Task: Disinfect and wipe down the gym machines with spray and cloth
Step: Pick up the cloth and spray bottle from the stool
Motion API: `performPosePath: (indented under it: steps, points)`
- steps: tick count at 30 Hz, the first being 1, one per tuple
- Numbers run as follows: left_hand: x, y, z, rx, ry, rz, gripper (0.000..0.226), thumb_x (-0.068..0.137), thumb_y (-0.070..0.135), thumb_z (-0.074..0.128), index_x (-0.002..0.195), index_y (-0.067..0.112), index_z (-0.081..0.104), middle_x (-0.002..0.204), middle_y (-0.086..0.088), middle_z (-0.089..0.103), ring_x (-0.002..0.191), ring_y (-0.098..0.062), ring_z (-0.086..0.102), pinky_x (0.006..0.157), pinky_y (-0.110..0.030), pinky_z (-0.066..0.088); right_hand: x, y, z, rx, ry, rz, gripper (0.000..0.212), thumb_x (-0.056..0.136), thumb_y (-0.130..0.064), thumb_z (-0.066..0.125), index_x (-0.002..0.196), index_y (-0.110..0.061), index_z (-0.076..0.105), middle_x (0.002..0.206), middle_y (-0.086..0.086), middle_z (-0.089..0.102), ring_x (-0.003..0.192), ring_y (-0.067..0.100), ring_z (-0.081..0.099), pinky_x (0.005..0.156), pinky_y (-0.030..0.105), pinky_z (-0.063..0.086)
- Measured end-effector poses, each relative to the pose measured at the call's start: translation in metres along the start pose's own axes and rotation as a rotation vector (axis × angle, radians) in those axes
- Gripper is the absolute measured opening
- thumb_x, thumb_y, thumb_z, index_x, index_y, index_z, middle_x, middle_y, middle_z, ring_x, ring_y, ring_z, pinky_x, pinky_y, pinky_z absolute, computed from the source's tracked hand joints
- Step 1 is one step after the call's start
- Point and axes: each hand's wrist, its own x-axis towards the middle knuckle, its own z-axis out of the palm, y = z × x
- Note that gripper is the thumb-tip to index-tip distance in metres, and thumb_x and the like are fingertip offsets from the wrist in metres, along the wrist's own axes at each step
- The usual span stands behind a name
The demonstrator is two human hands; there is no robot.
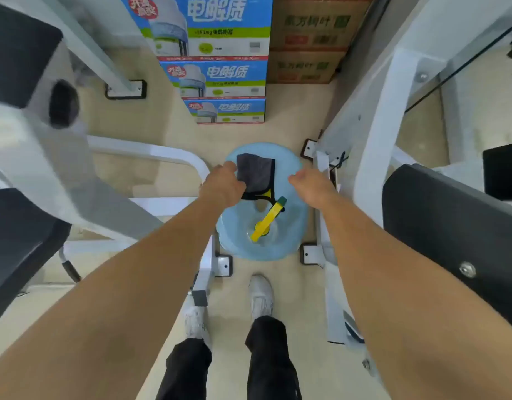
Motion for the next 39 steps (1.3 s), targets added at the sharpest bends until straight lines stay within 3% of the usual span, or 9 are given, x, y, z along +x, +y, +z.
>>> performPosePath:
  steps: [7,11,14,16,20,24,30,35,39]
  points:
    - [0.053,-0.005,0.05,-0.229,-0.005,-0.173,0.058,0.094,0.023,0.067,0.139,0.001,0.037,0.126,-0.017,0.05,0.117,-0.036,0.057,0.08,-0.036,0.044,0.052,0.019,0.051,0.254,-0.081,0.056,0.026,0.094,-0.023,0.054,0.082,-0.001,0.061,0.079,0.024,0.056,0.077,0.023,0.049,0.069,0.032,0.035]
    - [0.058,-0.005,0.052,-0.409,0.06,-0.138,0.032,0.089,0.021,0.068,0.115,0.004,0.062,0.099,-0.01,0.062,0.097,-0.03,0.062,0.074,-0.033,0.045,0.063,0.024,0.065,0.356,-0.087,0.098,0.022,0.089,-0.021,0.058,0.078,-0.002,0.061,0.077,0.013,0.047,0.079,0.025,0.043,0.068,0.037,0.032]
    - [0.041,0.01,0.032,-0.579,0.095,-0.06,0.029,0.087,0.017,0.069,0.116,0.018,0.069,0.094,-0.003,0.068,0.089,-0.023,0.063,0.08,-0.03,0.05,0.053,0.016,0.051,0.404,-0.029,0.119,0.03,0.093,-0.021,0.057,0.117,-0.003,0.063,0.094,0.008,0.053,0.083,0.022,0.049,0.073,0.035,0.041]
    - [0.025,0.022,0.013,-0.626,0.085,0.042,0.028,0.087,0.008,0.068,0.109,0.025,0.069,0.081,-0.001,0.066,0.078,-0.021,0.062,0.075,-0.031,0.054,0.036,0.001,0.03,0.546,0.007,0.108,0.038,0.095,-0.019,0.056,0.133,-0.017,0.055,0.103,0.006,0.057,0.085,0.021,0.054,0.074,0.032,0.045]
    - [-0.015,0.045,-0.03,-0.789,0.05,0.155,0.034,0.09,-0.002,0.067,0.117,0.018,0.065,0.089,-0.009,0.066,0.082,-0.026,0.065,0.079,-0.038,0.059,-0.011,-0.043,-0.01,0.7,0.059,-0.078,0.035,0.089,-0.003,0.055,0.119,-0.022,0.058,0.096,0.005,0.065,0.08,0.018,0.061,0.075,0.035,0.048]
    - [-0.053,0.066,-0.067,-1.115,0.025,0.096,0.026,0.095,0.0,0.067,0.117,0.007,0.055,0.101,-0.013,0.066,0.082,-0.027,0.069,0.065,-0.031,0.062,-0.057,-0.074,-0.029,0.662,0.035,-0.256,0.018,0.08,-0.006,0.059,0.097,-0.013,0.06,0.106,0.011,0.069,0.09,0.023,0.07,0.086,0.041,0.059]
    - [-0.084,0.072,-0.095,-1.179,-0.102,0.174,0.032,0.098,0.002,0.063,0.13,-0.004,0.06,0.12,-0.027,0.068,0.104,-0.033,0.071,0.093,-0.04,0.06,-0.095,-0.085,-0.054,0.725,0.101,-0.297,0.011,0.09,-0.007,0.07,0.091,-0.017,0.069,0.101,0.012,0.074,0.099,0.027,0.071,0.091,0.049,0.058]
    - [-0.102,0.079,-0.109,-1.026,-0.004,0.241,0.007,0.095,0.008,0.071,0.097,0.009,0.065,0.089,-0.013,0.071,0.08,-0.022,0.073,0.08,-0.033,0.063,-0.113,-0.087,-0.074,0.591,0.088,-0.341,0.008,0.095,-0.014,0.066,0.088,-0.011,0.068,0.098,0.008,0.072,0.098,0.026,0.07,0.081,0.044,0.062]
    - [-0.104,0.077,-0.114,-0.858,0.109,0.255,0.019,0.089,0.015,0.079,0.081,0.018,0.062,0.071,-0.002,0.059,0.064,-0.011,0.06,0.064,-0.02,0.052,-0.11,-0.083,-0.088,0.504,0.189,-0.323,0.014,0.098,-0.021,0.062,0.085,-0.02,0.067,0.08,-0.005,0.064,0.078,0.018,0.063,0.074,0.036,0.056]
